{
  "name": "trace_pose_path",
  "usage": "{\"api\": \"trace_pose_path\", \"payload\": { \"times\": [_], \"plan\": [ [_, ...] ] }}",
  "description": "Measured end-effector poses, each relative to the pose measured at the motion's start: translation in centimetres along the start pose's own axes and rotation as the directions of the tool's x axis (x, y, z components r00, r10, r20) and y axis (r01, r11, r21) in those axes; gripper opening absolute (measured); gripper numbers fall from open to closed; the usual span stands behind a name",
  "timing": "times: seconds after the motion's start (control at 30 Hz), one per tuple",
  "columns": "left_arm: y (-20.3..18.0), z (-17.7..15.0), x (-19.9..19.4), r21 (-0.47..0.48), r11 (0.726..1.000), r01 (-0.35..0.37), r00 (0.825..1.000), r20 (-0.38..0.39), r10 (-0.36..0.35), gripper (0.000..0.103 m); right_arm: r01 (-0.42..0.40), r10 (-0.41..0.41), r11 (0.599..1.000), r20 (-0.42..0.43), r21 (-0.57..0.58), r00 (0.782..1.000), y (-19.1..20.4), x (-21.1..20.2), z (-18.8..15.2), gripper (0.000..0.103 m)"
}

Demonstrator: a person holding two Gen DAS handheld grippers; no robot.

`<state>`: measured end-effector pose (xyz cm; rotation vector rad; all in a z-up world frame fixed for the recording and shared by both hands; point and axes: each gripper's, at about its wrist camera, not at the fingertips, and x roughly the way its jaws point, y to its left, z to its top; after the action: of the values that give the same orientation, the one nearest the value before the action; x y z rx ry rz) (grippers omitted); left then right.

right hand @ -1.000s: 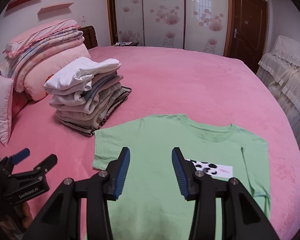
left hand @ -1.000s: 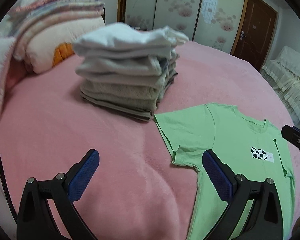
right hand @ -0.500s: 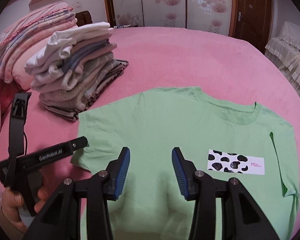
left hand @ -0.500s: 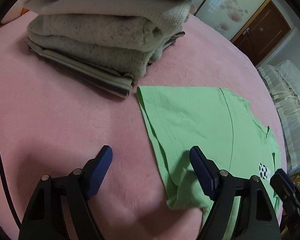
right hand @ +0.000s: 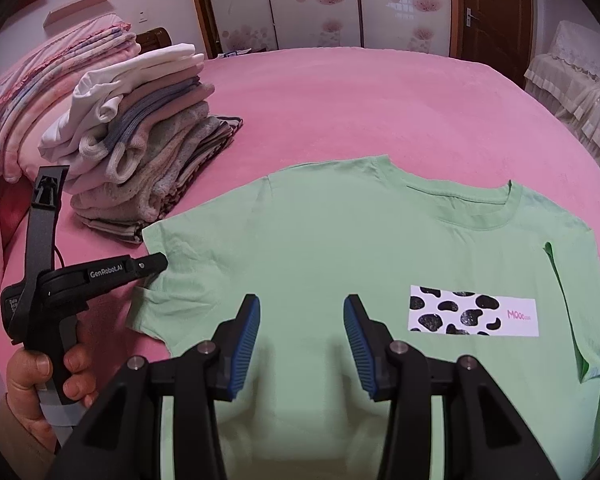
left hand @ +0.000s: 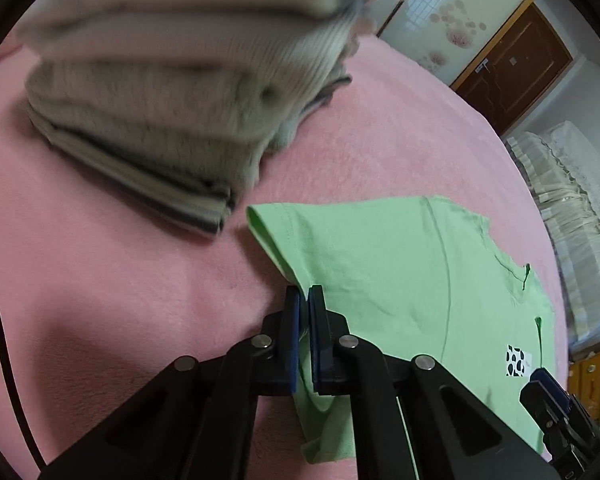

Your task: Fold small clothes

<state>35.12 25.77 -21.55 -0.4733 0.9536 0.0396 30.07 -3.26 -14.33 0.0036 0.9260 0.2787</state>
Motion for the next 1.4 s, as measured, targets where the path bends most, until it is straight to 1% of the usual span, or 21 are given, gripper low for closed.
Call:
{"api": "trace_pose_path", "payload": {
  "times": [0.07, 0.13, 0.23, 0.37, 0.4, 0.47, 0.6, 0.67, 0.77, 0.83, 0.9, 0.93, 1.0, 1.1, 1.17, 1.27, 1.33, 1.4],
  "plan": [
    [-1.4, 0.3, -1.2, 0.026, 1.0, -0.017, 0.999, 0.043, 0.016, 0.002, -0.003, 0.003, 1.0, 0.007, 0.008, 1.0, -0.4, -0.4, -0.1, 0.044],
    [-2.8, 0.6, -2.1, 0.046, 0.999, -0.014, 0.998, 0.068, 0.011, 0.002, -0.005, 0.005, 1.0, 0.016, 0.021, 1.0, -1.1, -1.0, -0.3, 0.044],
    [-5.8, 1.3, -3.4, 0.086, 0.996, 0.013, 0.995, 0.093, -0.021, 0.002, -0.007, 0.006, 0.999, 0.027, 0.05, 1.0, -2.5, -1.8, -0.5, 0.044],
    [-11.3, 1.6, -4.4, 0.16, 0.986, 0.05, 0.992, 0.107, -0.068, 0.002, -0.012, 0.008, 0.995, 0.041, 0.096, 0.999, -4.8, -3.0, -0.8, 0.044],
    [-12.1, 1.7, -4.6, 0.173, 0.983, 0.059, 0.992, 0.103, -0.078, 0.002, -0.009, 0.004, 0.994, 0.047, 0.108, 0.999, -5.6, -3.4, -0.9, 0.044],
    [-15.1, 1.5, -4.2, 0.206, 0.975, 0.08, 0.991, 0.089, -0.1, 0.002, -0.004, -0.004, 0.991, 0.059, 0.131, 0.998, -7.1, -4.1, -1.2, 0.044],
    [-20.1, 0.3, -2.1, 0.265, 0.962, 0.07, 0.995, 0.046, -0.085, 0.003, 0.018, -0.031, 0.986, 0.077, 0.164, 0.997, -9.8, -5.3, -1.9, 0.044],
    [-21.9, -0.9, -0.5, 0.295, 0.955, 0.041, 0.999, 0.018, -0.048, 0.003, 0.028, -0.043, 0.984, 0.077, 0.178, 0.996, -11.1, -5.7, -2.2, 0.044],
    [-23.4, -2.6, 2.6, 0.338, 0.941, 0.006, 0.998, -0.063, 0.016, 0.008, 0.039, -0.053, 0.98, 0.071, 0.196, 0.996, -12.6, -6.1, -2.6, 0.044],
    [-23.3, -4.0, 3.0, 0.353, 0.936, -0.01, 0.996, -0.083, 0.041, 0.01, 0.042, -0.056, 0.979, 0.067, 0.201, 0.996, -13.5, -6.3, -2.7, 0.044],
    [-23.0, -4.5, 2.7, 0.346, 0.938, -0.013, 0.996, -0.078, 0.042, 0.012, 0.049, -0.063, 0.979, 0.065, 0.196, 0.996, -13.9, -6.4, -2.8, 0.044],
    [-22.7, -4.5, 2.0, 0.333, 0.943, -0.005, 0.998, -0.063, 0.027, 0.013, 0.053, -0.066, 0.98, 0.064, 0.19, 0.996, -14.1, -6.5, -2.8, 0.044],
    [-21.5, -4.3, 0.0, 0.305, 0.952, -0.005, 1.0, -0.017, 0.01, 0.025, 0.051, -0.063, 0.983, 0.062, 0.178, 0.996, -14.1, -6.4, -2.5, 0.044],
    [-18.7, -4.7, -3.9, 0.256, 0.966, -0.031, 0.997, 0.071, 0.013, 0.033, 0.045, -0.055, 0.988, 0.065, 0.148, 0.996, -13.8, -6.2, -1.8, 0.044],
    [-16.3, -5.1, -5.9, 0.237, 0.97, -0.048, 0.995, 0.091, 0.027, 0.036, 0.039, -0.049, 0.991, 0.074, 0.128, 0.996, -13.2, -6.2, -1.2, 0.044],
    [-13.3, -7.3, -7.8, 0.234, 0.968, -0.092, 0.993, 0.091, 0.073, 0.038, 0.02, -0.029, 0.995, 0.08, 0.103, 0.996, -12.1, -6.1, -0.4, 0.044],
    [-11.5, -8.5, -8.2, 0.248, 0.963, -0.106, 0.994, 0.061, 0.094, 0.038, 0.01, -0.016, 0.996, 0.074, 0.089, 0.997, -11.3, -5.9, -0.1, 0.044],
    [-10.7, -10.0, -7.7, 0.257, 0.96, -0.112, 0.994, 0.025, 0.11, 0.038, 0.003, -0.008, 0.997, 0.063, 0.071, 0.998, -10.5, -5.5, 0.1, 0.044]
  ]
}}
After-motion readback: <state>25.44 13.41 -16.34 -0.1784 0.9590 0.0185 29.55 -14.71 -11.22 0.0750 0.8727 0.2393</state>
